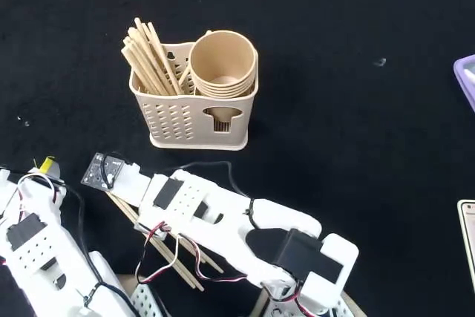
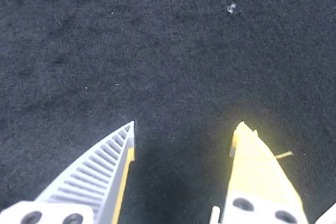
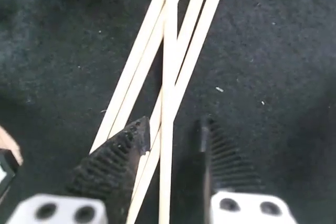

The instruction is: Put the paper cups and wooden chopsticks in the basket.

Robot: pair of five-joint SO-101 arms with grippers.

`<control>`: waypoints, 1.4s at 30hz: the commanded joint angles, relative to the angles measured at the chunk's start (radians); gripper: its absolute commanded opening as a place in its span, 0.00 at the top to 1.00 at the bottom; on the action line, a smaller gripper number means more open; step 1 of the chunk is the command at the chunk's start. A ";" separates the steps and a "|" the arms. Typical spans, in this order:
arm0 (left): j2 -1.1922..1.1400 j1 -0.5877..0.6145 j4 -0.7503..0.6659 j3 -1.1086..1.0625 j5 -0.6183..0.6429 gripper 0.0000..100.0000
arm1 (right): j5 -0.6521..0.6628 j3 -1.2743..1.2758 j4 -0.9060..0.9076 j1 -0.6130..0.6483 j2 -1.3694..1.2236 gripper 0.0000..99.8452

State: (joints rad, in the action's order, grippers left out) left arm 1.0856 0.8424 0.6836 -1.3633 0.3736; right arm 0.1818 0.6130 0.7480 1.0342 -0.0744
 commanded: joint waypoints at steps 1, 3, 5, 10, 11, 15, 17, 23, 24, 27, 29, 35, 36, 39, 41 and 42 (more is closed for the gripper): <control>0.015 -0.002 -0.005 0.015 -0.006 0.71 | 0.081 -0.010 0.066 -0.011 -0.016 0.93; 0.015 -0.002 -0.005 0.015 -0.006 0.71 | 0.097 -0.045 0.106 -0.011 -0.039 0.95; 0.015 -0.002 -0.005 0.015 -0.006 0.71 | 0.097 -0.088 0.143 -0.011 -0.077 0.93; 0.015 -0.002 -0.005 0.015 -0.006 0.71 | 0.097 -0.156 0.190 -0.015 -0.139 0.99; 0.015 -0.002 -0.005 0.015 -0.006 0.71 | 0.097 -0.153 0.189 -0.017 -0.134 0.99; 0.015 -0.002 -0.005 0.015 -0.006 0.71 | 0.097 -0.143 0.195 -0.040 -0.093 0.99; 0.015 -0.002 -0.005 0.015 -0.006 0.71 | 0.083 -0.124 0.190 -0.060 -0.047 0.99; 0.015 -0.002 -0.005 0.015 -0.006 0.71 | 0.063 -0.005 0.169 -0.078 0.162 0.99; 0.015 -0.002 -0.005 0.015 -0.006 0.71 | 0.063 0.025 0.152 -0.078 0.196 0.99; 0.015 -0.002 -0.005 0.015 -0.006 0.71 | 0.066 0.091 0.109 -0.080 0.282 0.99; 0.015 -0.002 -0.005 0.015 -0.006 0.71 | 0.068 0.113 0.103 -0.080 0.323 0.99; 0.015 -0.002 -0.005 0.015 -0.006 0.71 | 0.063 0.127 0.101 -0.081 0.352 0.99; 0.015 -0.002 -0.005 0.015 -0.006 0.71 | 0.063 0.127 0.101 -0.081 0.351 0.99; 0.015 -0.002 -0.005 0.015 -0.006 0.71 | 0.066 0.133 0.101 -0.081 0.337 0.99; 0.015 -0.002 -0.005 0.015 -0.006 0.71 | 0.071 0.133 0.101 -0.081 0.303 0.98; 0.015 -0.002 -0.005 0.015 -0.006 0.71 | 0.077 0.131 0.100 -0.081 0.277 0.97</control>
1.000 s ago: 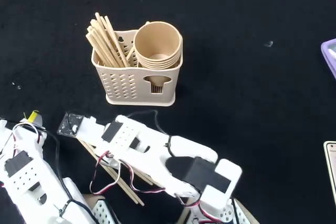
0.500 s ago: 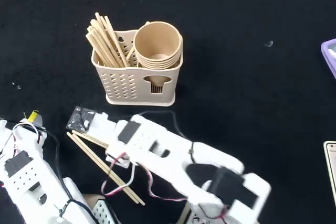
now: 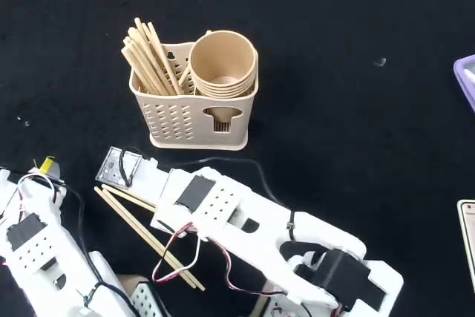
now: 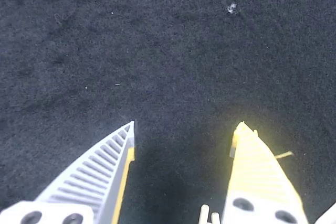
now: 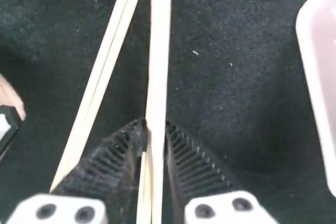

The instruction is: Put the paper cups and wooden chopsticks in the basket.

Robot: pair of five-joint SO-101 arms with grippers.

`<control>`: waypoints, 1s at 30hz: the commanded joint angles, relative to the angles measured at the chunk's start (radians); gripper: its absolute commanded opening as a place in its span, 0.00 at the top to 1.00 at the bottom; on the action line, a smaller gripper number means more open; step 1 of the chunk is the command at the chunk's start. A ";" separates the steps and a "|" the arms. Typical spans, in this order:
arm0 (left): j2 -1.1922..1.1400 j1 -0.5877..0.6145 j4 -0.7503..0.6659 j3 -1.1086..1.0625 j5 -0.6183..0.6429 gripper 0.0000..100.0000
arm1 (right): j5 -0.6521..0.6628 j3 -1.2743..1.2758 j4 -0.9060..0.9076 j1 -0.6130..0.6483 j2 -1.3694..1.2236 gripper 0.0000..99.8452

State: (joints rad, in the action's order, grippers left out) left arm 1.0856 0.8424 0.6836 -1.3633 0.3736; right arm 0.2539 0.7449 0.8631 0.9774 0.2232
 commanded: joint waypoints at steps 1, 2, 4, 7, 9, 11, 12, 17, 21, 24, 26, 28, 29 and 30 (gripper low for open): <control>0.015 -0.002 -0.005 0.015 -0.006 0.71 | 0.028 -0.005 -0.025 -0.025 -0.051 0.96; 0.015 -0.002 -0.005 0.015 -0.006 0.71 | 0.058 -0.015 -0.032 -0.025 -0.088 0.94; 0.015 -0.002 -0.005 0.015 -0.006 0.71 | 0.098 -0.051 -0.037 -0.037 -0.177 0.92; 0.015 -0.002 -0.005 0.015 -0.006 0.71 | 0.101 -0.136 -0.028 -0.064 -0.314 0.94; 0.015 -0.002 -0.005 0.015 -0.006 0.71 | 0.104 -0.208 0.041 -0.071 -0.371 0.93; 0.015 -0.002 -0.005 0.015 -0.006 0.71 | 0.107 -0.254 0.089 -0.072 -0.404 0.93; 0.015 -0.002 -0.005 0.015 -0.006 0.71 | 0.109 -0.255 0.089 -0.074 -0.409 0.93; 0.015 -0.002 -0.005 0.015 -0.006 0.71 | 0.110 -0.257 0.094 -0.071 -0.414 0.93; 0.015 -0.002 -0.005 0.015 -0.006 0.71 | 0.110 -0.259 0.095 -0.075 -0.414 0.93; 0.015 -0.002 -0.005 0.015 -0.006 0.71 | 0.110 -0.257 0.095 -0.074 -0.414 0.86; 0.015 -0.002 -0.005 0.015 -0.006 0.71 | 0.137 -0.252 0.097 -0.072 -0.414 0.81; 0.015 -0.002 -0.005 0.015 -0.006 0.71 | 0.166 -0.254 0.112 -0.072 -0.414 0.81; 0.015 -0.002 -0.005 0.015 -0.006 0.71 | 0.175 -0.255 0.117 -0.075 -0.414 0.81; 0.015 -0.001 -0.003 0.015 -0.006 0.71 | 0.189 -0.257 0.123 -0.075 -0.414 0.83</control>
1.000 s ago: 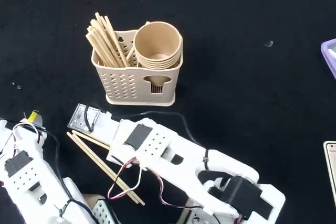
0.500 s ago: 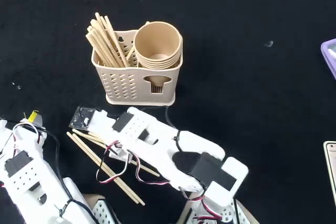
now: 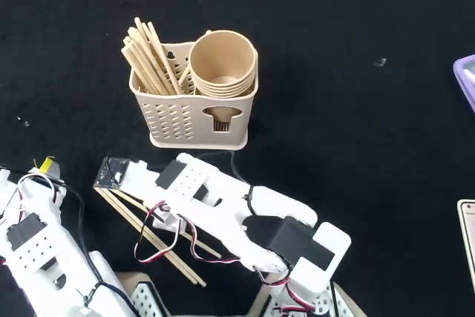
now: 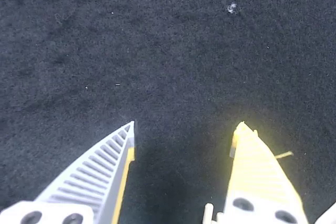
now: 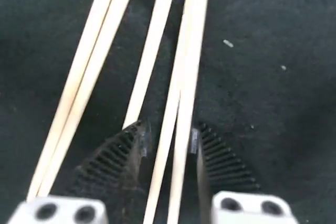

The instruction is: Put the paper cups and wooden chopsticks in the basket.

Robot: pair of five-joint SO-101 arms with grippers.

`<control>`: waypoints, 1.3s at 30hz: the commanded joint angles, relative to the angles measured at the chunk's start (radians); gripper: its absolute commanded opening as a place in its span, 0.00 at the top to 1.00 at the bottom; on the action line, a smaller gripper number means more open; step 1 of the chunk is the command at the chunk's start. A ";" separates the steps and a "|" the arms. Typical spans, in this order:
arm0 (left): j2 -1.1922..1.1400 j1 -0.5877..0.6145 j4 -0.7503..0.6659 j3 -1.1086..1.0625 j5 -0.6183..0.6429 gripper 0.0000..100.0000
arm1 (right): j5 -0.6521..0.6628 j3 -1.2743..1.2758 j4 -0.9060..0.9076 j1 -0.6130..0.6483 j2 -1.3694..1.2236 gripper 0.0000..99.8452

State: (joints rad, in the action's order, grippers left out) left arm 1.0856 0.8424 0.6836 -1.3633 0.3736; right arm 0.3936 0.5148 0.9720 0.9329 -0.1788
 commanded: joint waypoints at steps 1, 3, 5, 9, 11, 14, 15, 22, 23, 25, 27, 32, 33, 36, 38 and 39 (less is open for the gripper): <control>0.015 -0.001 -0.003 0.015 -0.006 0.71 | 0.071 -0.025 0.015 -0.031 -0.012 0.84; 0.015 -0.001 -0.003 0.015 -0.006 0.71 | 0.115 -0.022 0.018 -0.031 -0.018 0.89; 0.015 -0.001 -0.003 0.015 -0.006 0.71 | 0.135 -0.022 0.031 -0.031 -0.019 0.93; 0.015 -0.001 -0.003 0.015 -0.006 0.71 | 0.137 -0.022 0.029 -0.031 -0.019 0.99; 0.015 -0.001 -0.003 0.015 -0.006 0.71 | 0.137 -0.022 0.029 -0.031 -0.019 0.99; 0.015 -0.001 -0.003 0.015 -0.006 0.71 | 0.135 -0.022 0.028 -0.031 -0.015 0.99; 0.015 -0.001 -0.003 0.015 -0.006 0.71 | 0.132 -0.022 0.031 -0.031 -0.010 0.99; 0.015 -0.001 -0.005 0.015 -0.006 0.71 | 0.097 0.056 0.057 -0.031 0.205 0.99; 0.015 -0.001 -0.005 0.015 -0.006 0.71 | 0.097 0.073 0.057 -0.035 0.248 0.99; 0.015 -0.001 -0.005 0.015 -0.006 0.71 | 0.097 0.096 0.057 -0.060 0.317 0.99; 0.015 -0.002 -0.005 0.015 -0.006 0.71 | 0.097 0.104 0.063 -0.103 0.378 0.99; 0.015 -0.004 -0.006 0.015 -0.006 0.71 | 0.132 0.056 0.189 -0.184 0.499 0.99; 0.015 -0.004 -0.006 0.015 -0.006 0.71 | 0.130 0.033 0.222 -0.186 0.527 0.99; 0.015 -0.004 -0.006 0.015 -0.006 0.71 | 0.124 -0.053 0.331 -0.169 0.616 0.99; 0.015 -0.004 -0.006 0.015 -0.006 0.71 | 0.124 -0.116 0.397 -0.161 0.677 0.99; 0.015 -0.004 -0.006 0.015 -0.006 0.71 | 0.124 -0.145 0.422 -0.163 0.708 0.99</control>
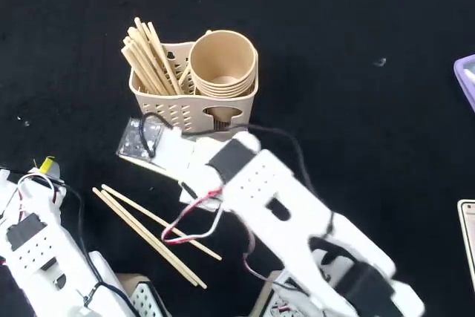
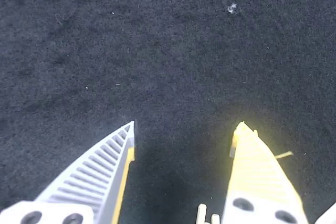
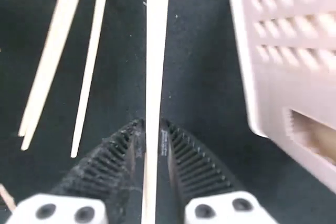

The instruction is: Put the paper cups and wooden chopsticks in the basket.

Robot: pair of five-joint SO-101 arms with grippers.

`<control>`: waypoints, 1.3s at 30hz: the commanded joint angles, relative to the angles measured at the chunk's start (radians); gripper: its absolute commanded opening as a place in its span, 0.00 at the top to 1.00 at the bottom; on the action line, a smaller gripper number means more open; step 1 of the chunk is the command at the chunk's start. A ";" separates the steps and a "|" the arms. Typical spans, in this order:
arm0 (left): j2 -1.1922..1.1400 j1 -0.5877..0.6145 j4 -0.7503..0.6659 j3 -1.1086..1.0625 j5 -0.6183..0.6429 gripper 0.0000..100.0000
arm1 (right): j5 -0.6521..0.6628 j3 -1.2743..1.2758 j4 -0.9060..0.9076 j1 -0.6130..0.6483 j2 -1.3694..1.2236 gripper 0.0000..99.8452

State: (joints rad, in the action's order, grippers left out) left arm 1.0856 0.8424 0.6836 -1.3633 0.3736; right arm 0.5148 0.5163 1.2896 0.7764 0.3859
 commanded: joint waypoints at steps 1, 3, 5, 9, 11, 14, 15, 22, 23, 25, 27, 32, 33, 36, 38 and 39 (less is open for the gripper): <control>0.015 -0.004 -0.006 0.015 -0.006 0.71 | 0.003 -0.171 0.121 -0.009 0.174 0.99; 0.015 -0.004 -0.006 0.015 -0.006 0.71 | 0.000 -0.208 0.127 -0.011 0.234 0.99; 0.015 -0.004 -0.006 0.015 -0.006 0.71 | -0.046 -0.243 0.106 -0.011 0.295 0.99; 0.015 -0.004 -0.006 0.015 -0.006 0.71 | -0.146 -0.305 -0.063 -0.018 0.392 0.99; 0.015 -0.004 -0.006 0.013 -0.006 0.71 | -0.176 -0.308 -0.226 -0.044 0.412 0.99; 0.015 -0.004 -0.005 0.013 -0.006 0.71 | -0.270 -0.306 -0.465 -0.106 0.389 0.99; 0.015 -0.004 -0.005 0.013 -0.006 0.71 | -0.316 -0.306 -0.529 -0.127 0.371 0.99; 0.015 -0.007 -0.005 0.013 -0.006 0.71 | -0.516 -0.309 -0.890 -0.210 0.170 0.99; 0.015 -0.007 -0.005 0.013 -0.006 0.71 | -0.519 -0.309 -0.933 -0.210 0.134 0.99; 0.015 -0.007 -0.005 0.013 -0.006 0.71 | -0.519 -0.309 -1.003 -0.210 0.065 0.99; 0.015 -0.007 -0.005 0.013 -0.006 0.71 | -0.520 -0.308 -1.036 -0.210 0.004 0.99; 0.015 -0.007 -0.003 0.013 -0.006 0.71 | -0.517 -0.285 -1.040 -0.213 -0.107 0.99; 0.015 -0.007 -0.002 0.013 -0.006 0.71 | -0.517 -0.272 -1.040 -0.216 -0.111 0.99; 0.015 -0.007 -0.002 0.013 -0.006 0.71 | -0.517 -0.245 -1.037 -0.213 -0.113 0.98; 0.015 -0.007 -0.002 0.013 -0.006 0.71 | -0.517 -0.236 -1.028 -0.212 -0.113 0.92; 0.015 -0.007 -0.002 0.013 -0.006 0.71 | -0.517 -0.240 -1.002 -0.212 -0.111 0.88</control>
State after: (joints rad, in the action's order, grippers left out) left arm 1.0856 0.8424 0.6836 -1.3633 0.3736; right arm 0.0023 0.2892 0.2785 0.5831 0.2662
